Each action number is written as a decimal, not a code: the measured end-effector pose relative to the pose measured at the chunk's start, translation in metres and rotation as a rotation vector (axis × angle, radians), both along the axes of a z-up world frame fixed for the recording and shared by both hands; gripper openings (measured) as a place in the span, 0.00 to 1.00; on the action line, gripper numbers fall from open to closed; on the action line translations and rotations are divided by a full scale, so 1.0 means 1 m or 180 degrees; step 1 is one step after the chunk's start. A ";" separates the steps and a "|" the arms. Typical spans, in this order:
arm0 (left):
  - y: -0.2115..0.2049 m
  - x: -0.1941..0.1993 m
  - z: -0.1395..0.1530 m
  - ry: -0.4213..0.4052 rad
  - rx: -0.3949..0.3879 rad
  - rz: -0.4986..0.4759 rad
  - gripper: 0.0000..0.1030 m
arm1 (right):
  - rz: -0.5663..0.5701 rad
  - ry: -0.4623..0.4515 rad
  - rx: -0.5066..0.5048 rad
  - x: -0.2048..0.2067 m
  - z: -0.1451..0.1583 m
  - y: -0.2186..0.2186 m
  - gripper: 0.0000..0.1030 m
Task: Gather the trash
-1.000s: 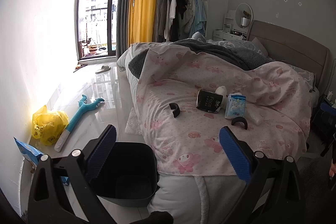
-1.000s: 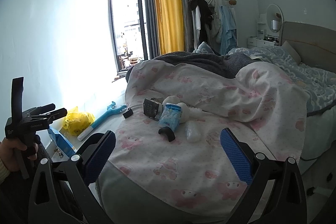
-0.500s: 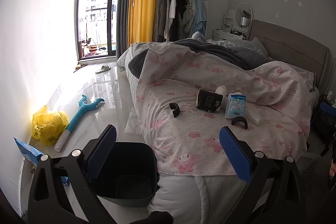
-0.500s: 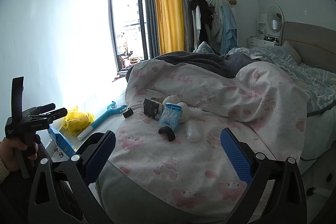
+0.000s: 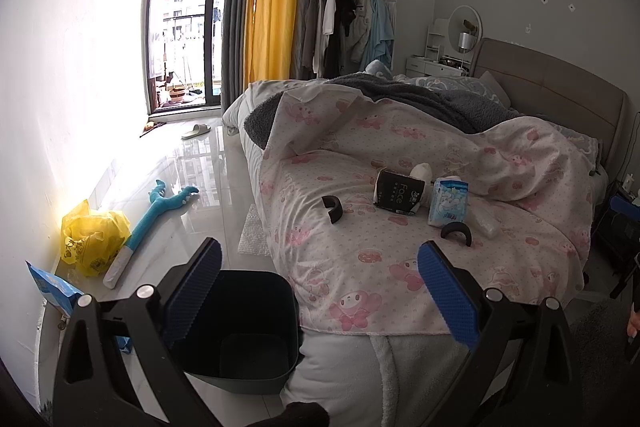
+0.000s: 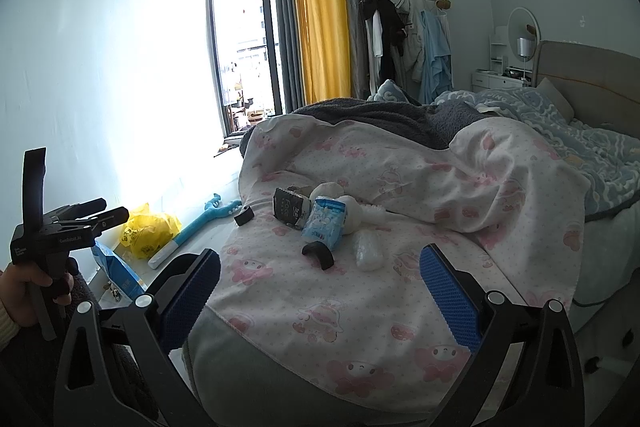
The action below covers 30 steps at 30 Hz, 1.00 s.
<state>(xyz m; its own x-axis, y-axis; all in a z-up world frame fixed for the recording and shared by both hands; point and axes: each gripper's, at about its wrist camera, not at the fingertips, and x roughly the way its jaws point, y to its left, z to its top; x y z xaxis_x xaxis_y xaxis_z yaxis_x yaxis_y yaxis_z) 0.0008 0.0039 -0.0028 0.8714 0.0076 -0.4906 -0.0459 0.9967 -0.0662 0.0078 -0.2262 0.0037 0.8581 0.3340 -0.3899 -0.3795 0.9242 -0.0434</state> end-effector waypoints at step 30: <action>-0.004 0.021 -0.011 0.0119 0.0067 -0.0146 0.97 | 0.0168 0.0275 -0.0109 0.030 -0.012 0.026 0.97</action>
